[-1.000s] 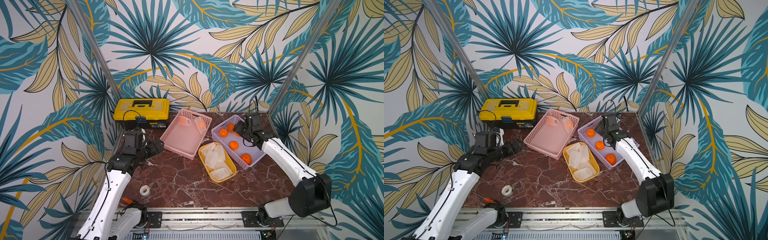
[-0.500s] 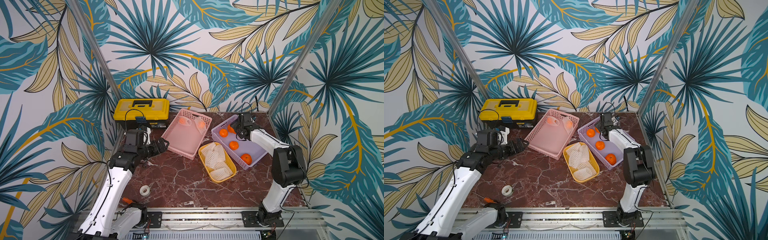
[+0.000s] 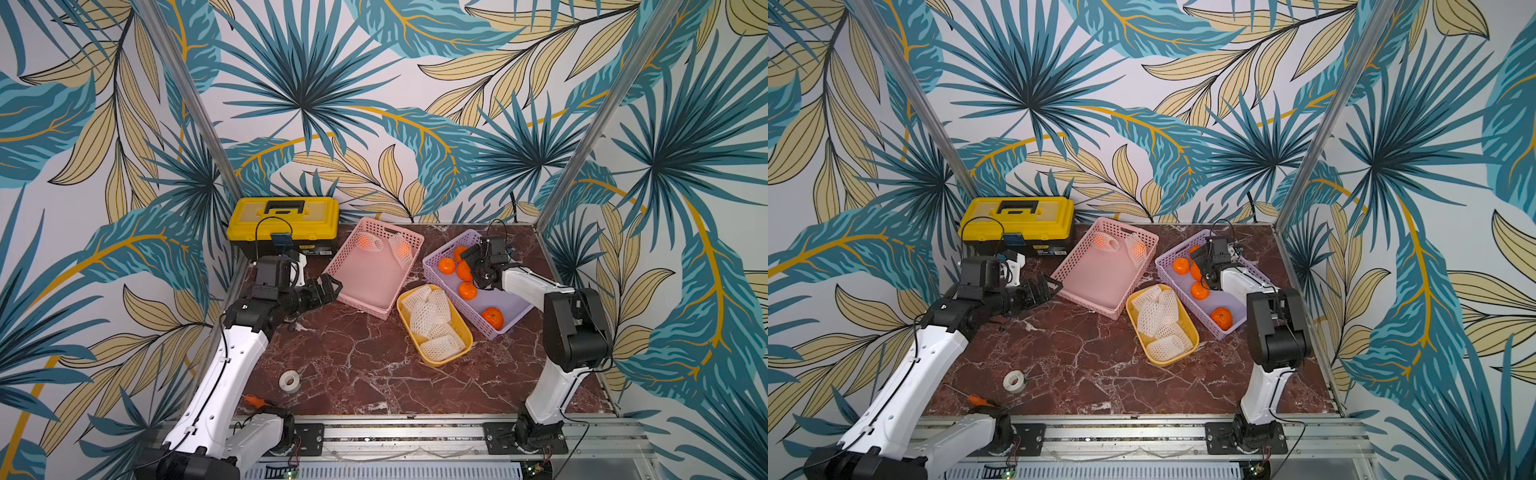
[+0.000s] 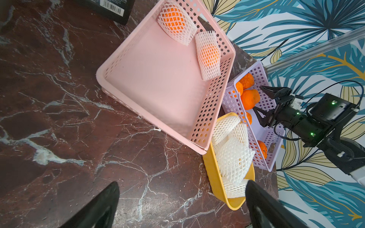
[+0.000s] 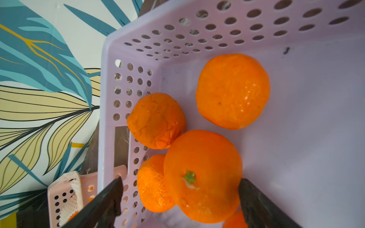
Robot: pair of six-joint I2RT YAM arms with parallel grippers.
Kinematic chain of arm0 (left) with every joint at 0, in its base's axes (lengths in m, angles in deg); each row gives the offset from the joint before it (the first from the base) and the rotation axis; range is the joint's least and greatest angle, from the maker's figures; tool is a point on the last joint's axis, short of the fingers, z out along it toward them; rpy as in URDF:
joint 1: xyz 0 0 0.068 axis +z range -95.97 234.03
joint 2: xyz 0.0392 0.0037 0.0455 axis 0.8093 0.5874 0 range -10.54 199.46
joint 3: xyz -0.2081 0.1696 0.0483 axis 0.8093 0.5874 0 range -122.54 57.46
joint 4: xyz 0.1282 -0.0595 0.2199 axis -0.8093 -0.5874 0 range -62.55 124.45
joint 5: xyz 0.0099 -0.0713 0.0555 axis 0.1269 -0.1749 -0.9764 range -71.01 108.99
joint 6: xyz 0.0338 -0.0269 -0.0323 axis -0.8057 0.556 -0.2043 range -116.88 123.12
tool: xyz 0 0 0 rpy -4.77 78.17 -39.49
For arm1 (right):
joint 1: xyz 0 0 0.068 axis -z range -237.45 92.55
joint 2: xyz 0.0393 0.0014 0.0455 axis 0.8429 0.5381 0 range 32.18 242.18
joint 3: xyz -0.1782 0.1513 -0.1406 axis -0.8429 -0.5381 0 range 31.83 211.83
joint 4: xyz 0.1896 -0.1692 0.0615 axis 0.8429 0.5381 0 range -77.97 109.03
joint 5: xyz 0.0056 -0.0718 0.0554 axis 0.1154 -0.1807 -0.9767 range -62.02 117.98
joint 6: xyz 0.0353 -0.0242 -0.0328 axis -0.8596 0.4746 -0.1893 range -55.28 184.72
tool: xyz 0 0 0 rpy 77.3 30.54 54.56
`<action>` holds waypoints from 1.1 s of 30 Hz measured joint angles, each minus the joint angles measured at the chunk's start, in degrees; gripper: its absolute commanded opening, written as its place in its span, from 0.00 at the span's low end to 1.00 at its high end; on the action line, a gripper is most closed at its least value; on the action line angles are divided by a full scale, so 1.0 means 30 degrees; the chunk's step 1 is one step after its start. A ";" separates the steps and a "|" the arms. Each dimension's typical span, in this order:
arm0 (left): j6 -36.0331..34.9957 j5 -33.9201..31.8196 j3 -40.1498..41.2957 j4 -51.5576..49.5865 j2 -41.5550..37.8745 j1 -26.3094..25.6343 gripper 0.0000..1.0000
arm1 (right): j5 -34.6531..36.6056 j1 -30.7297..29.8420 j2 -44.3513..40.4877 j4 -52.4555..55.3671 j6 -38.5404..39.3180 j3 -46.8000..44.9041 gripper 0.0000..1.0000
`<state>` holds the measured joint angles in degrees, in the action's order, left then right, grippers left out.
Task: Remove foam nets from oranges
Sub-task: Place the orange in the basket.
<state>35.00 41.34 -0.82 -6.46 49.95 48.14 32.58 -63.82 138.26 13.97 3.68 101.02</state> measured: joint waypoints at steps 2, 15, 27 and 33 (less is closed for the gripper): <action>-0.0051 0.0007 0.0000 0.0036 0.0087 0.0000 0.99 | -0.0007 0.0000 -0.0408 -0.0539 0.0211 -0.0291 0.93; 0.0437 -0.0576 -0.1224 0.0488 0.2084 -0.1727 0.99 | 0.1020 -0.1872 -0.6499 -0.6513 0.4801 -0.3672 0.93; 0.4044 -0.4029 -0.8794 0.0350 0.9967 -0.4495 1.00 | -0.1530 -0.5566 -0.5770 -0.8859 1.0907 -0.2572 0.91; 0.7919 -0.6135 -1.2276 0.0277 1.4309 -0.4677 1.00 | -0.1698 -0.5515 -0.5195 -0.7868 1.1752 -0.1923 0.91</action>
<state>58.76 22.94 -37.65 -5.63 92.88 34.11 27.49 -80.37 122.68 -9.64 38.94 95.25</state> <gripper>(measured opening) 0.996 0.909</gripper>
